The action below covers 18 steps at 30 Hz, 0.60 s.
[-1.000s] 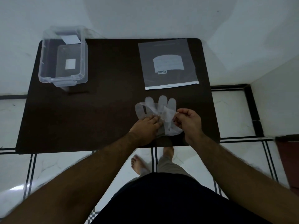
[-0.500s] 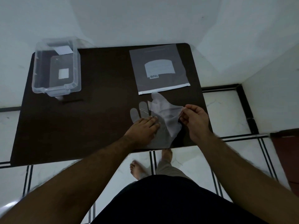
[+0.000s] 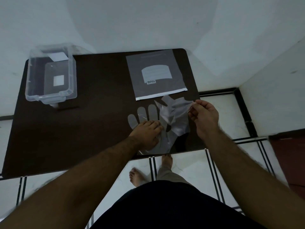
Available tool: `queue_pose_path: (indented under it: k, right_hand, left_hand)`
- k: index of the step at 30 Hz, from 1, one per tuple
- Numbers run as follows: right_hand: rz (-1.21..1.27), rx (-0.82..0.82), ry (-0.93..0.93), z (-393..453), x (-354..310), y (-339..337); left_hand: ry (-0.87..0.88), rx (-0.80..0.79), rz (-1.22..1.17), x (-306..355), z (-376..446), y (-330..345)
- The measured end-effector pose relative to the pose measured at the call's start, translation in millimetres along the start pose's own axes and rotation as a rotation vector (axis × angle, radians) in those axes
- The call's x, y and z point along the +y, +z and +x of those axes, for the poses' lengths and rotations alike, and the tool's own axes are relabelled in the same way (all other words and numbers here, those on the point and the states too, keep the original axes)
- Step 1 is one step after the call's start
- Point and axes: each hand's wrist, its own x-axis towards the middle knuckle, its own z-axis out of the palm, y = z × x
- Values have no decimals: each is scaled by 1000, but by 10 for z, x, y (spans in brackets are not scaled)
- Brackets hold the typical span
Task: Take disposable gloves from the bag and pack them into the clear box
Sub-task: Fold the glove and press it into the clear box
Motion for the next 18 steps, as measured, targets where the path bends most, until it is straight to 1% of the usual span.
queue_pose_path:
  k: [3,6,9,11,12,14,16,17,18]
  right_hand:
    - [14,11,-25,33,-93,5]
    - [11,-13,-50,60,-164,22]
    - [-2,-55,-64,57,-253,69]
    - [-42,-77,-81,36,-331,119]
    - [-58,-92,-95,21,-377,149]
    - [-95,-129,-129,-20,-490,218]
    - [-220,-192,-179,-94,-659,296]
    - [-303,-245,-203,-140,-755,336]
    - [-368,-317,-223,-194,-856,382]
  left_hand:
    - [-6,-29,17,33,44,-25]
    - [-4,-39,44,46,56,-34]
    - [-31,-1,-35,74,43,-104]
    - [-95,60,-182,73,66,-211]
    - [-139,112,-291,72,84,-312]
    - [-235,262,-553,47,127,-586]
    - [-310,421,-809,0,124,-956]
    - [-304,480,-924,-37,105,-1161]
    - [-257,510,-1034,-85,82,-1360]
